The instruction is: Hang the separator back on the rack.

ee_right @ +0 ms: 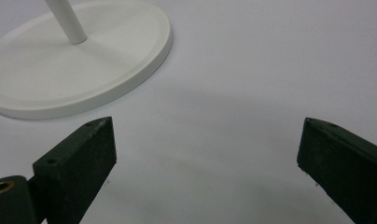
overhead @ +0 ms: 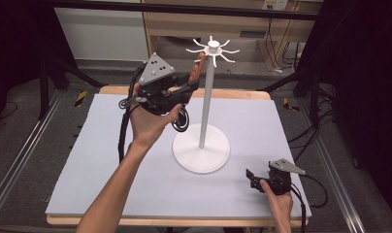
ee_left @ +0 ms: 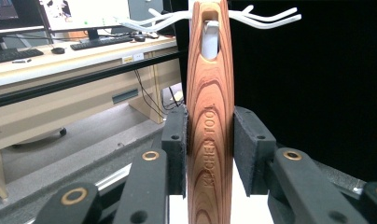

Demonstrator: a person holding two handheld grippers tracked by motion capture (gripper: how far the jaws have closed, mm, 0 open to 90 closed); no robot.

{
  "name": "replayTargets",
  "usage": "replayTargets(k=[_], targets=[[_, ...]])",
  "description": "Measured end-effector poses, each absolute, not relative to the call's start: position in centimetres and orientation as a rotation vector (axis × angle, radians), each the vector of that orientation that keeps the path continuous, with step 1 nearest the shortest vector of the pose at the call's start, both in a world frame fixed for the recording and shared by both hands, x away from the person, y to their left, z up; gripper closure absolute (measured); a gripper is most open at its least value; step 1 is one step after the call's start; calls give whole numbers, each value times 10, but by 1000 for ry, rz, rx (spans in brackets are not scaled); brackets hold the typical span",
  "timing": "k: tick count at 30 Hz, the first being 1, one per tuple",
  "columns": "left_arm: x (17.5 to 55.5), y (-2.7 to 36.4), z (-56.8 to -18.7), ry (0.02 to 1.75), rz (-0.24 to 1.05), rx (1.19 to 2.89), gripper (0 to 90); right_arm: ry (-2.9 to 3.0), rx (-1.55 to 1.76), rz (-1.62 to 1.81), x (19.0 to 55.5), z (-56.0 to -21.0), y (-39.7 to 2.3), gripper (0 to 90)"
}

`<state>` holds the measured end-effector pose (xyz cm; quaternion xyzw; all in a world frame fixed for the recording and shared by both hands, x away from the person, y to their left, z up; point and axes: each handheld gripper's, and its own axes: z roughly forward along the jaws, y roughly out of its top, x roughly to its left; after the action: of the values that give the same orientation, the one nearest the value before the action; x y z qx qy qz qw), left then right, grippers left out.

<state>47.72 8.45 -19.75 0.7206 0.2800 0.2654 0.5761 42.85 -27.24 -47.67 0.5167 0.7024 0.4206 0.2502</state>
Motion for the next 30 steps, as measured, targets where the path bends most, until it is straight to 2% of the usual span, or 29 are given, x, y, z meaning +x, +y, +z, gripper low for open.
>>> replayTargets(k=[30], targets=[[481, 82, -206, 663, 630, 1695, 659, 1922, 1411, 1141, 429, -478, -272, 51]])
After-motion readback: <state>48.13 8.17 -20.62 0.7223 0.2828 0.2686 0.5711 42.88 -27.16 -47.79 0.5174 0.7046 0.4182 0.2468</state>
